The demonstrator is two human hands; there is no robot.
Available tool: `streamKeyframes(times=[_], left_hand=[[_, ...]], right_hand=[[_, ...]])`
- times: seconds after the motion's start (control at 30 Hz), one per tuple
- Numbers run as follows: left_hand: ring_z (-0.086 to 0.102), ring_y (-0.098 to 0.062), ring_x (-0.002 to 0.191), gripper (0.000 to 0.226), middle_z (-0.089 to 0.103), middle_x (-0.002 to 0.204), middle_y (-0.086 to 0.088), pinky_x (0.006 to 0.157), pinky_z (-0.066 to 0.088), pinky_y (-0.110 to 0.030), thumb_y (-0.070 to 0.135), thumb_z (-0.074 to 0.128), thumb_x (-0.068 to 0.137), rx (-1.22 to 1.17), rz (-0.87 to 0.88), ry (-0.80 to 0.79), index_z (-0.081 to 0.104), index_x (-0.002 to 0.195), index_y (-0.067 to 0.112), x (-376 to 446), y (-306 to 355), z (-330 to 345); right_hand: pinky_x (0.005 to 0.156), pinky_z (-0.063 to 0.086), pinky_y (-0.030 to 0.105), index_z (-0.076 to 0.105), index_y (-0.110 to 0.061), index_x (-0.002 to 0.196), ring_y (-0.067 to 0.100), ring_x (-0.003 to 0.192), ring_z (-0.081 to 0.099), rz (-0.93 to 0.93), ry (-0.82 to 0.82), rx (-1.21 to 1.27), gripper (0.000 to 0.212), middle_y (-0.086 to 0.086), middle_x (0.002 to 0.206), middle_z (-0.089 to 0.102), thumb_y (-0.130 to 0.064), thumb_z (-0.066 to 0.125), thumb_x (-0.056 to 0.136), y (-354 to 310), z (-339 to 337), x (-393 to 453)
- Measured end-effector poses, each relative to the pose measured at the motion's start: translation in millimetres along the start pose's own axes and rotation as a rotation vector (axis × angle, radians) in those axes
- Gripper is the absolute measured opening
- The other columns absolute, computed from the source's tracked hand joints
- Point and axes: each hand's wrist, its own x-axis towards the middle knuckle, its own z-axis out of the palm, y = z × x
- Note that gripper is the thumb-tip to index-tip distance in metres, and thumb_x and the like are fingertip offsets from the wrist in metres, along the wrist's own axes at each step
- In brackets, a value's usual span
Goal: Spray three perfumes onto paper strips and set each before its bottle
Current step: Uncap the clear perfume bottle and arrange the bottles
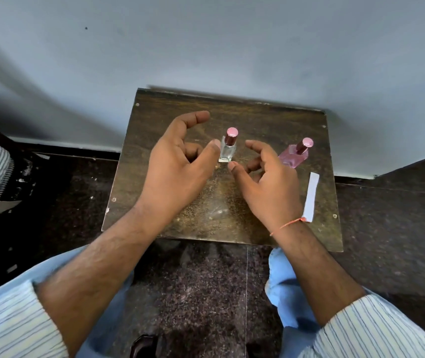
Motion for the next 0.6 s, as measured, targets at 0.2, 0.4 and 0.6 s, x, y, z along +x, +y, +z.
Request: streamKeyframes(times=[0.2, 0.4, 0.6], left_hand=[[0.051, 0.002, 0.040, 0.062, 0.070, 0.057, 0.001, 0.050, 0.041, -0.011, 0.025, 0.067, 0.106, 0.051, -0.079, -0.079, 0.042, 0.162, 0.026, 11.9, -4.5, 18.1], [0.050, -0.001, 0.044, 0.055, 0.067, 0.054, 0.005, 0.054, 0.044, -0.024, 0.031, 0.064, 0.108, 0.078, -0.158, -0.133, 0.047, 0.160, 0.032, 25.0, -21.3, 24.6], [0.044, -0.003, 0.040, 0.027, 0.063, 0.051, 0.007, 0.047, 0.035, -0.022, 0.033, 0.066, 0.106, 0.101, -0.181, -0.166, 0.070, 0.133, 0.032, 23.7, -22.7, 23.4]], right_hand=[[0.068, 0.052, 0.032, 0.065, -0.029, 0.145, 0.013, 0.077, 0.062, -0.011, -0.001, 0.024, 0.056, -0.007, 0.100, 0.064, -0.040, 0.082, 0.092, 4.0, 16.2, 13.9], [0.067, 0.054, 0.031, 0.065, -0.035, 0.144, 0.015, 0.074, 0.066, 0.018, -0.060, 0.091, 0.049, -0.008, 0.117, 0.059, -0.039, 0.078, 0.097, 7.4, 25.4, 15.7], [0.063, 0.049, 0.022, 0.071, -0.025, 0.135, 0.006, 0.060, 0.062, 0.034, -0.121, 0.173, 0.035, -0.015, 0.111, 0.071, -0.028, 0.076, 0.100, 9.0, 19.6, 12.4]])
